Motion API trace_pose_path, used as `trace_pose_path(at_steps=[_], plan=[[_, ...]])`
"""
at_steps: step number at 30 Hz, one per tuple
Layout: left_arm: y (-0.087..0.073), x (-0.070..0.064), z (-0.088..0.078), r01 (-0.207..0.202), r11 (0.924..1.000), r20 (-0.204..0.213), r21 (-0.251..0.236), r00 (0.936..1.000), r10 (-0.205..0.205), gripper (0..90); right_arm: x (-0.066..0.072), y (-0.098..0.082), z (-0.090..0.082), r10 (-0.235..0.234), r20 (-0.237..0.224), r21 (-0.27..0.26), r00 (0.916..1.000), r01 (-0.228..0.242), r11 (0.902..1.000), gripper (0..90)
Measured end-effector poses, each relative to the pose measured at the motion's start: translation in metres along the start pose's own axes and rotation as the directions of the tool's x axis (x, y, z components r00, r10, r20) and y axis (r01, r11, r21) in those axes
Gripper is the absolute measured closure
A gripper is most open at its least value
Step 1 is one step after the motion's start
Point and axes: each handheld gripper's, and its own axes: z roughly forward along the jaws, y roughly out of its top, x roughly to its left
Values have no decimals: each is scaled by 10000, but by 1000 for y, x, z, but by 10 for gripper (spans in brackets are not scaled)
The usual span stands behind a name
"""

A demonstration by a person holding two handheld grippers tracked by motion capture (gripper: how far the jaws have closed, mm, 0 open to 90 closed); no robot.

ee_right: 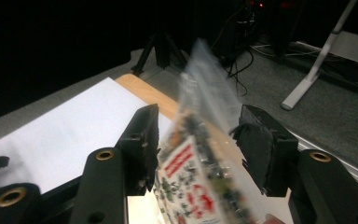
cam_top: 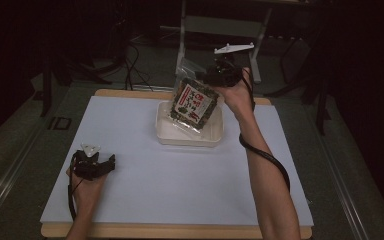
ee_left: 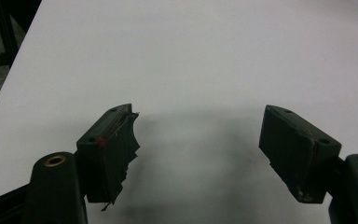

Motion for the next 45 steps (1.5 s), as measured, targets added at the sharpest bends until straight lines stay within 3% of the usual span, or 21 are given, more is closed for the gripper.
trace_pose_path(at_steps=[13,26,30,37,45], plan=[[0,0,-1,26,10000,-14,-19,10000,-26,267,3,-13,2,-104,-139,462,9998,110,9989,486],[0,0,-1,74,9999,-35,-90,10000,-75,267,4,-34,-21,-450,-139,951,9989,462,9944,482],[0,0,-2,29,9999,-38,-99,10000,-29,267,1,-46,-33,-235,-255,672,9994,252,9974,490],[0,0,-2,9,9999,-52,-106,10000,-10,267,-5,-74,-49,-140,-172,1004,9998,156,9948,492],[0,-2,-2,-82,9999,-111,-80,9999,81,267,-18,-115,-68,670,-392,822,9970,-636,9946,493]])
